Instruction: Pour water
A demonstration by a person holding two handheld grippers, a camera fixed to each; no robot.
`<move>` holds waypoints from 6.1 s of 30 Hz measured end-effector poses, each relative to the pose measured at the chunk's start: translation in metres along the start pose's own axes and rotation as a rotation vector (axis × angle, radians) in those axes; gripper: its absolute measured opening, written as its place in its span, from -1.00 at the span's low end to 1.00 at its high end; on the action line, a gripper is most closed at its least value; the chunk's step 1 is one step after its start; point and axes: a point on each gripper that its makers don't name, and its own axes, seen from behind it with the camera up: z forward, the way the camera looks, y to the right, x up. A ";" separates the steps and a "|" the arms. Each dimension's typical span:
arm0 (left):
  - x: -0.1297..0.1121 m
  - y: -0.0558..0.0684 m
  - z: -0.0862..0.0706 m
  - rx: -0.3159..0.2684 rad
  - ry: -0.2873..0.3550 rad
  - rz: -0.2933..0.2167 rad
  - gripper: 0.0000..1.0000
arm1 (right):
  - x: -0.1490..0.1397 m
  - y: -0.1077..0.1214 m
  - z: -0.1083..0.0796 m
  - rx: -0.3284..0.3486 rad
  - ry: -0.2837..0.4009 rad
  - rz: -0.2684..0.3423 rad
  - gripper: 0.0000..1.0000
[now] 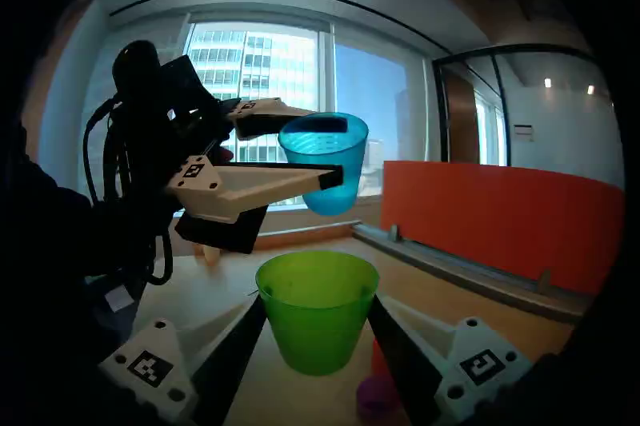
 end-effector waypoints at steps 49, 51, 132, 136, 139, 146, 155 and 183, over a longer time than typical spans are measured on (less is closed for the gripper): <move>0.026 -0.005 0.002 0.038 0.010 0.321 0.75 | 0.006 0.003 0.006 -0.004 0.002 -0.032 0.75; 0.027 -0.006 0.002 0.040 0.010 0.329 0.75 | 0.006 0.004 0.006 -0.005 0.003 -0.032 0.75; 0.038 -0.010 0.010 0.104 0.007 0.595 0.75 | 0.015 0.012 0.004 -0.019 0.025 -0.031 0.74; 0.038 -0.011 0.010 0.106 0.002 0.611 0.75 | 0.015 0.012 0.004 -0.019 0.026 -0.031 0.75; 0.039 -0.010 0.010 0.107 0.001 0.616 0.75 | 0.015 0.012 0.004 -0.019 0.027 -0.031 0.74; 0.044 -0.012 0.009 0.108 0.005 0.640 0.75 | 0.014 0.014 0.005 -0.022 0.028 -0.030 0.74; 0.047 -0.008 0.009 0.115 0.008 0.686 0.74 | 0.013 0.015 0.004 -0.024 0.030 -0.028 0.74; 0.052 -0.003 0.011 0.126 0.009 0.800 0.75 | 0.015 0.018 0.005 -0.030 0.037 -0.027 0.74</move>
